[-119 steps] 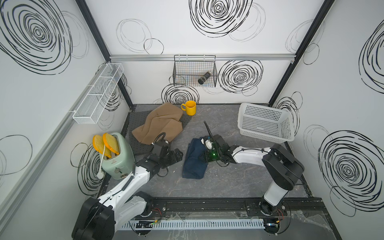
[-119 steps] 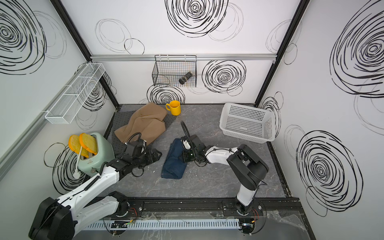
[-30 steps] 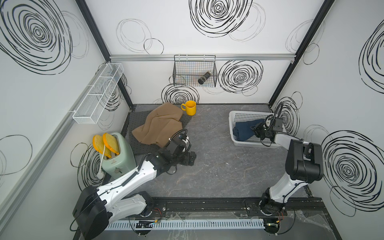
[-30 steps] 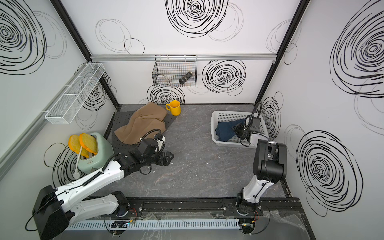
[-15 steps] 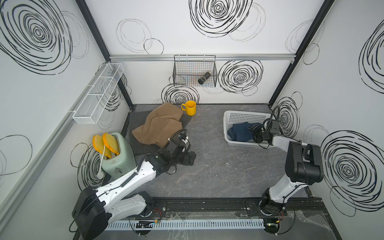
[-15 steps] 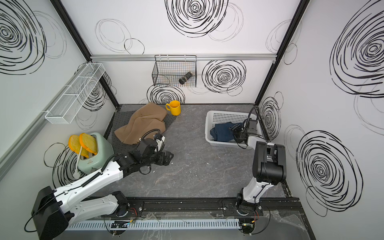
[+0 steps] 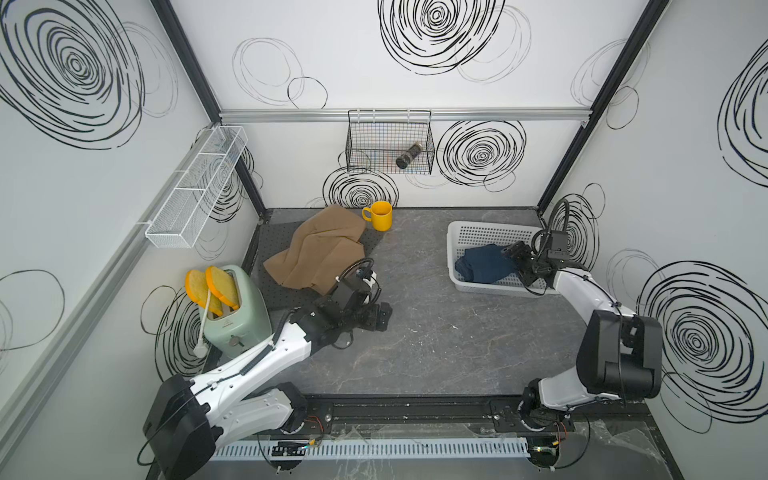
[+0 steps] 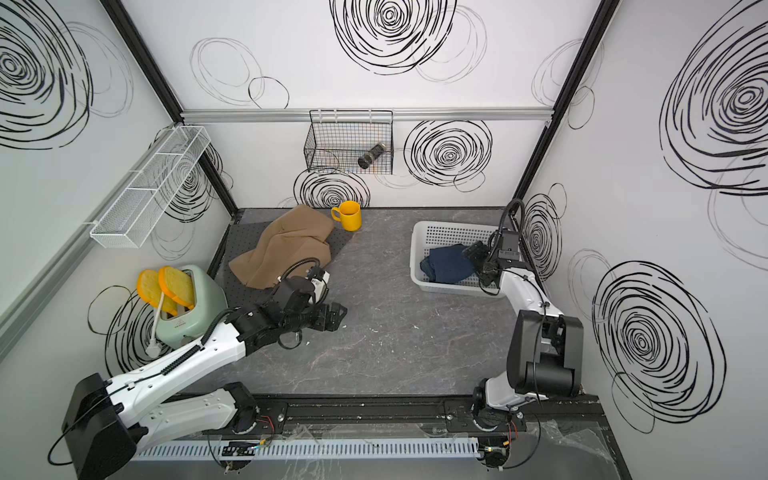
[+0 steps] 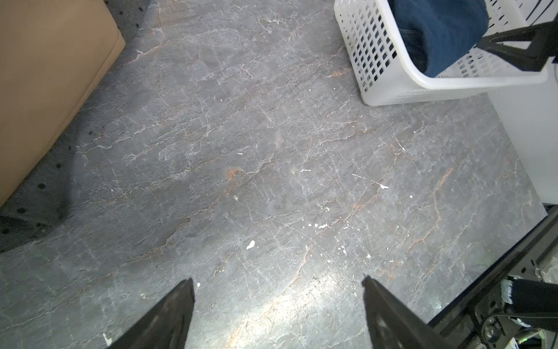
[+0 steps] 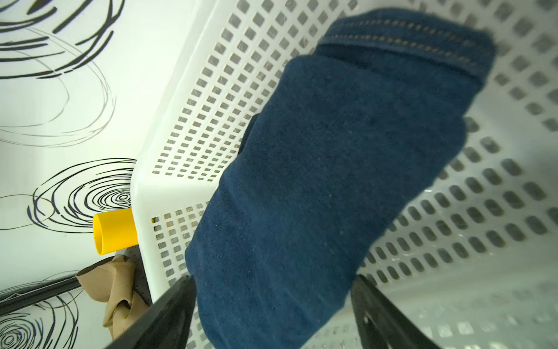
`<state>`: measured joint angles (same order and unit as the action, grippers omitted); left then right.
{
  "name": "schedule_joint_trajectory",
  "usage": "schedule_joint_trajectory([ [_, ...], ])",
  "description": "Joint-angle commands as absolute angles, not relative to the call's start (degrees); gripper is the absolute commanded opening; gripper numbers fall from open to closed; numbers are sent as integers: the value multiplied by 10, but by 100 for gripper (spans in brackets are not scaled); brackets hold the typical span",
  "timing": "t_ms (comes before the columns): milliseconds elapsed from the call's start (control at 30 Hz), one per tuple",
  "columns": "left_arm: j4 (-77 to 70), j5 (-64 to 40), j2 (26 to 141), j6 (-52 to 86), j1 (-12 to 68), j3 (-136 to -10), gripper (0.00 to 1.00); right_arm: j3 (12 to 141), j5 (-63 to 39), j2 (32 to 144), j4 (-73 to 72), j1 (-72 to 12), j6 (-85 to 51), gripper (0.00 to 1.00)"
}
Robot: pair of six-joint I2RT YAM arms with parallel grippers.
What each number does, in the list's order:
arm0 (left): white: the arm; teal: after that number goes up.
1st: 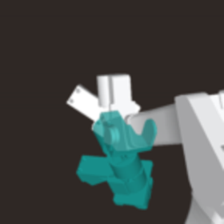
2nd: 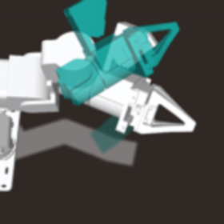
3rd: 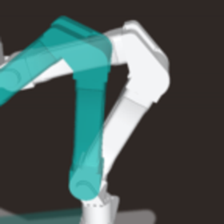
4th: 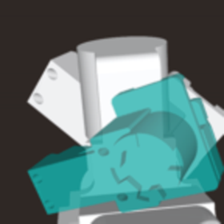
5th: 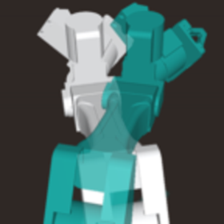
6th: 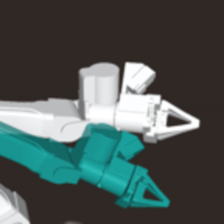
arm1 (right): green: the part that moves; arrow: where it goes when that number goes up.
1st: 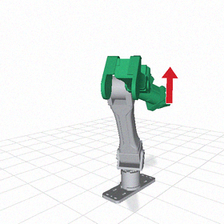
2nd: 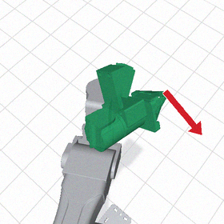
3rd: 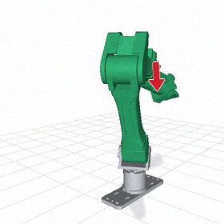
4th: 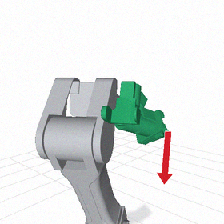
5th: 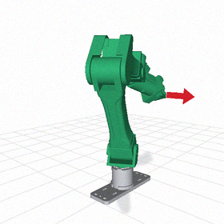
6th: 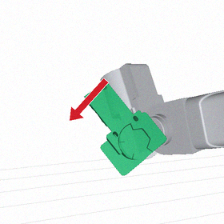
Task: Roll up the skirts
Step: Place the skirt in the basket, then adjust the skirt in the basket.
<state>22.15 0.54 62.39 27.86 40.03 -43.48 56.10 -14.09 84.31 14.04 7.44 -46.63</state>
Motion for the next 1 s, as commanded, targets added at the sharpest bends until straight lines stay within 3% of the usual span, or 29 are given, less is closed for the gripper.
schedule_joint_trajectory([
  [0,207,16,614,276,394,-432,91,577,-83,799,209,77,-440,78],
  [67,208,16,614,276,392,-432,90,581,-56,778,213,77,-427,71],
  [167,207,15,614,277,388,-432,91,579,-36,762,169,65,-388,47],
  [333,205,7,618,279,379,-432,90,632,-58,877,182,60,-363,24],
  [400,205,7,618,278,377,-432,90,650,-97,939,180,54,-353,18],
  [533,204,7,621,278,374,-432,90,752,-162,1080,242,-4,-316,19],
  [733,206,10,620,277,371,-432,90,752,-142,1154,217,-33,-365,27],
  [867,205,11,621,277,369,-433,90,737,-123,1173,211,-17,-400,30],
  [967,206,12,620,276,368,-432,90,669,-133,1117,152,26,-433,31],
])
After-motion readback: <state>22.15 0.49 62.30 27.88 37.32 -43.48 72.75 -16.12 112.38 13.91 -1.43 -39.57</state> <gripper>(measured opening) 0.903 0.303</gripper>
